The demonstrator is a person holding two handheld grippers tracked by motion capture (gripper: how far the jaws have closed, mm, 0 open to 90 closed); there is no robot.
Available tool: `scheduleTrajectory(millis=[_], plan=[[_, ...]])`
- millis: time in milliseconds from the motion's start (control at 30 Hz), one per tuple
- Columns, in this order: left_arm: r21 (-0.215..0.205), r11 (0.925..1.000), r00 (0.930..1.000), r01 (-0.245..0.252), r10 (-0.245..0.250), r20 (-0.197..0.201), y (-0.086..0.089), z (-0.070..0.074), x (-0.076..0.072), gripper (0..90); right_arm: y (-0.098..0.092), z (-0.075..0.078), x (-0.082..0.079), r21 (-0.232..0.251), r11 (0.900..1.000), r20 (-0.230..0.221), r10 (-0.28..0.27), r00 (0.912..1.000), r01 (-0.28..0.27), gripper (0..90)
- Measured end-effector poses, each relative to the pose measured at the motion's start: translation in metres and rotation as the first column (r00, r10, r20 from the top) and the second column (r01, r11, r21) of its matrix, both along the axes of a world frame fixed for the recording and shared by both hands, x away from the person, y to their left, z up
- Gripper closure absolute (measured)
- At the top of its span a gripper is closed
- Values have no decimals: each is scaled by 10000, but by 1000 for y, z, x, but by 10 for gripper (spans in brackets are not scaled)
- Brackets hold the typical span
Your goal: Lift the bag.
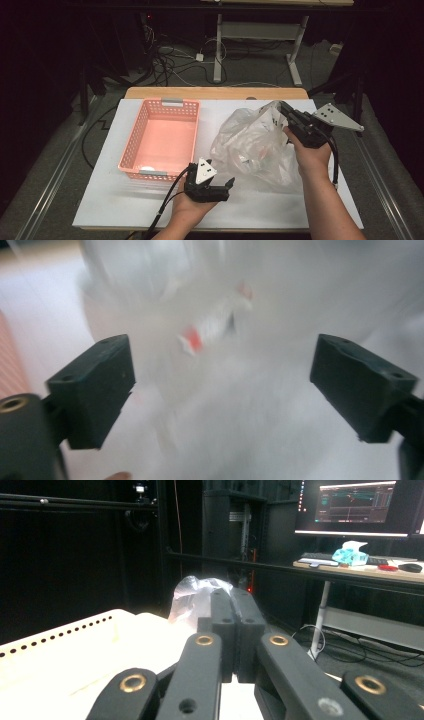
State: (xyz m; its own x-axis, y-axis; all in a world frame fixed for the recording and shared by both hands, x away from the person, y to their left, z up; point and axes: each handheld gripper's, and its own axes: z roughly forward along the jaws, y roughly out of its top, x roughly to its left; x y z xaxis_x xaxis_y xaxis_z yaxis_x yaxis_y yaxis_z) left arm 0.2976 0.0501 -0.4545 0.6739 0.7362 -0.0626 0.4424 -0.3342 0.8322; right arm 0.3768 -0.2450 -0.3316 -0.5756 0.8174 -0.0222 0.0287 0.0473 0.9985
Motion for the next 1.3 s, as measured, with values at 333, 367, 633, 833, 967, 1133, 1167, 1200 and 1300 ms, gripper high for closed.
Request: scheduleTrajectory(millis=[333, 367, 633, 833, 967, 1133, 1167, 1200, 1300], plan=[[1089, 9926, 9973, -532, 472, 565, -21, -12, 19, 645, -7, 1, -7, -44, 10000, 10, -66, 10000, 66, 900], [1151, 9909, 9968, -691, 639, 487, -21, -12, 22, 794, -8, 1, -8, 3, 10000, -26, -74, 10000, 74, 900], [-269, 9990, 9934, -362, 389, 1082, -16, 8, 22, 888, -12, -1, -10, 49, 9999, -27, -105, 9999, 105, 900], [-1278, 9911, 9670, -383, 690, 2451, -18, 70, 41, 889, -9, 6, -6, 25, 10000, 103, -60, 9999, 60, 900], [-1627, 9865, 9349, -179, 742, 3471, -27, 120, 57, 888, -8, 20, 1, -28, 9999, 261, -163, 9995, 164, 900], [-2062, 9785, 9032, 79, 815, 4214, -38, 167, 73, 888, -13, 44, 10, 28, 9991, 666, -422, 9969, 421, 900], [-2143, 9766, 8939, 153, 827, 4407, -41, 176, 75, 888, -14, 48, 11, 53, 9989, 754, -465, 9961, 463, 900], [-2157, 9763, 8867, 183, 839, 4548, -42, 183, 76, 888, -17, 55, 12, 128, 9985, 870, -547, 9947, 538, 900], [-2412, 9701, 8754, 261, 944, 4741, -43, 196, 80, 888, -24, 70, 12, 260, 9968, 1171, -781, 9901, 755, 900]])
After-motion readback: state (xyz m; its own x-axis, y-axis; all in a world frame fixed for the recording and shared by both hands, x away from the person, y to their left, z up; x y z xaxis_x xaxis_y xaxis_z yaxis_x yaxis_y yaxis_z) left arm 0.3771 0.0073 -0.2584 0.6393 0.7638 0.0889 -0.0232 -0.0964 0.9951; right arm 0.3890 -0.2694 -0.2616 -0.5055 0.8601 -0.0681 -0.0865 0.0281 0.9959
